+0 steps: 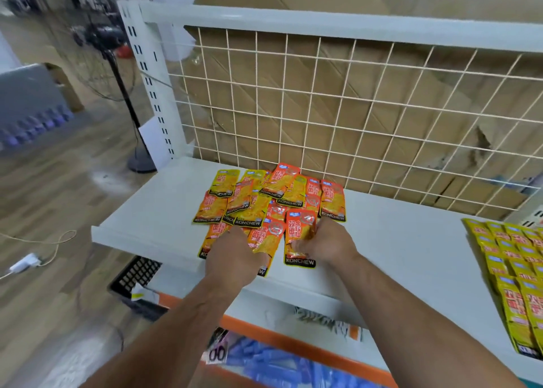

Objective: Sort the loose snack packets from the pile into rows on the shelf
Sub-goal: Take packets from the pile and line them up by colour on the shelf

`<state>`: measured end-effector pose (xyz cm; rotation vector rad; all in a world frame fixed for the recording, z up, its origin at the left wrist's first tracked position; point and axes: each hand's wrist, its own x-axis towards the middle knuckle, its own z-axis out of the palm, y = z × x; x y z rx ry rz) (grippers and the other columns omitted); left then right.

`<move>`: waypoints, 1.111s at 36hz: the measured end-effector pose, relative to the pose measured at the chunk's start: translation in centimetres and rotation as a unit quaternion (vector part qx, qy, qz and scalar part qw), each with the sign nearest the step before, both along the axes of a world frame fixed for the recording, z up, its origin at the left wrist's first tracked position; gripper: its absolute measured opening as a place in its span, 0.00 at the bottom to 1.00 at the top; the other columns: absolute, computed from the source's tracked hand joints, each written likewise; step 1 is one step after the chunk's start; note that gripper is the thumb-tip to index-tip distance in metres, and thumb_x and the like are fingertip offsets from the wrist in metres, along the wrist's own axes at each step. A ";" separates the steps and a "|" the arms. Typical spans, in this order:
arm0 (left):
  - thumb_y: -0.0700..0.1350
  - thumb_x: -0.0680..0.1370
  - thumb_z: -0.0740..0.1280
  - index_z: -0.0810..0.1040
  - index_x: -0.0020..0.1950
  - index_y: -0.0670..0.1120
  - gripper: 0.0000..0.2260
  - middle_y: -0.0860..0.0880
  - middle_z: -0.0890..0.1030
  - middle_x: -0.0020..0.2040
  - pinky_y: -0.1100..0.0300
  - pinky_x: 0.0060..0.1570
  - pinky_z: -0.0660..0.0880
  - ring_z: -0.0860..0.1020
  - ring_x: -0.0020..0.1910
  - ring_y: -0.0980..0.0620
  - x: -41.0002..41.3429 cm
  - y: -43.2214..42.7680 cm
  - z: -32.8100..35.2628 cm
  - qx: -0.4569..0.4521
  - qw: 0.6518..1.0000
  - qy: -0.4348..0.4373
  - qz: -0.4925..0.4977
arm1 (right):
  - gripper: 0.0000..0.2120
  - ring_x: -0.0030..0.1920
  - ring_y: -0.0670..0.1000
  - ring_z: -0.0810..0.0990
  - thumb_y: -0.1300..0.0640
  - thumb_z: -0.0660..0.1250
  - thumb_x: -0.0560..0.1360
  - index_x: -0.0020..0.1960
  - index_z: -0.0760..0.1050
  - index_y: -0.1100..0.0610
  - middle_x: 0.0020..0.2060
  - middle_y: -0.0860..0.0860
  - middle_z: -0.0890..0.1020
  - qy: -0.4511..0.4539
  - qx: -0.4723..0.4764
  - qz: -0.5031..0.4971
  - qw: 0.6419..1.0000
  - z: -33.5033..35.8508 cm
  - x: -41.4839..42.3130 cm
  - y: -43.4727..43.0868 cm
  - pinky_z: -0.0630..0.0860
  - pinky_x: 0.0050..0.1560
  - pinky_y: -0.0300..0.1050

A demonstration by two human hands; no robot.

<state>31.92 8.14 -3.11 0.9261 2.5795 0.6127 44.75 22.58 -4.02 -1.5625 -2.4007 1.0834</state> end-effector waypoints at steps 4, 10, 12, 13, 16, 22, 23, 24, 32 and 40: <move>0.50 0.74 0.71 0.75 0.53 0.44 0.13 0.50 0.76 0.44 0.54 0.45 0.74 0.74 0.43 0.49 0.5 0.2 1.0 0.006 1.000 0.010 0.010 | 0.24 0.47 0.50 0.83 0.41 0.77 0.61 0.51 0.77 0.50 0.45 0.45 0.83 0.008 0.001 -0.015 1.000 -0.1 1.1 -0.4 0.79 0.49 0.48; 0.42 0.74 0.71 0.79 0.40 0.40 0.06 0.44 0.80 0.41 0.55 0.44 0.76 0.78 0.42 0.45 2.9 1.2 2.8 0.038 0.998 -0.036 0.035 | 0.06 0.43 0.55 0.82 0.58 0.74 0.71 0.44 0.78 0.58 0.42 0.55 0.83 0.051 -0.056 -0.022 0.997 1.1 3.9 0.5 0.78 0.42 0.47; 0.43 0.73 0.73 0.76 0.37 0.44 0.08 0.43 0.81 0.41 0.52 0.48 0.79 0.80 0.44 0.43 4.0 1.7 3.0 0.063 0.991 -0.098 0.066 | 0.08 0.31 0.54 0.79 0.62 0.73 0.72 0.37 0.75 0.59 0.33 0.58 0.81 0.088 -0.099 -0.036 0.991 1.4 5.6 1.2 0.76 0.33 0.46; 0.43 0.73 0.73 0.74 0.36 0.45 0.10 0.44 0.80 0.40 0.52 0.48 0.80 0.81 0.43 0.43 4.8 1.8 3.1 0.081 0.985 -0.128 0.079 | 0.10 0.26 0.52 0.77 0.63 0.73 0.72 0.36 0.74 0.60 0.30 0.58 0.80 0.107 -0.124 -0.044 0.986 1.5 6.6 1.5 0.75 0.29 0.43; 0.39 0.72 0.74 0.74 0.33 0.49 0.12 0.47 0.78 0.36 0.51 0.46 0.78 0.79 0.41 0.46 7.5 2.4 3.0 0.126 0.972 -0.170 0.097 | 0.10 0.20 0.50 0.74 0.64 0.72 0.74 0.37 0.75 0.62 0.24 0.56 0.78 0.146 -0.170 -0.049 0.973 2.4 9.6 2.0 0.73 0.24 0.40; 0.34 0.72 0.74 0.75 0.34 0.45 0.11 0.50 0.77 0.35 0.63 0.37 0.72 0.78 0.32 0.54 13.2 3.6 3.3 0.202 0.944 -0.233 0.121 | 0.17 0.21 0.53 0.72 0.65 0.74 0.72 0.30 0.69 0.59 0.24 0.58 0.76 0.167 -0.180 -0.027 0.969 3.6 14.5 2.4 0.73 0.26 0.43; 0.33 0.72 0.73 0.76 0.35 0.44 0.11 0.49 0.77 0.35 0.67 0.30 0.70 0.76 0.26 0.58 14.0 3.8 3.4 0.208 0.939 -0.246 0.120 | 0.18 0.22 0.53 0.73 0.65 0.74 0.72 0.30 0.69 0.58 0.24 0.58 0.76 0.164 -0.174 -0.021 0.971 3.6 15.2 2.4 0.73 0.27 0.43; 0.33 0.72 0.73 0.76 0.37 0.44 0.10 0.48 0.77 0.34 0.68 0.25 0.68 0.74 0.21 0.61 14.7 3.9 3.4 0.213 0.935 -0.255 0.120 | 0.18 0.22 0.53 0.73 0.65 0.74 0.72 0.30 0.68 0.58 0.24 0.58 0.76 0.162 -0.168 -0.018 0.972 3.8 15.9 2.4 0.72 0.26 0.42; 0.33 0.72 0.73 0.77 0.38 0.43 0.08 0.48 0.78 0.31 0.62 0.31 0.68 0.73 0.27 0.53 18.6 4.5 3.5 0.218 0.927 -0.297 0.071 | 0.19 0.22 0.54 0.73 0.64 0.75 0.70 0.32 0.65 0.55 0.24 0.59 0.76 0.178 -0.126 -0.056 0.974 4.6 20.8 1.5 0.71 0.26 0.43; 0.34 0.72 0.73 0.78 0.37 0.44 0.08 0.48 0.80 0.31 0.62 0.31 0.68 0.74 0.29 0.52 21.5 5.4 3.6 0.197 0.927 -0.317 -0.041 | 0.22 0.20 0.53 0.72 0.66 0.74 0.71 0.31 0.61 0.55 0.22 0.59 0.74 0.216 -0.092 -0.161 0.959 5.2 25.9 -1.0 0.70 0.24 0.43</move>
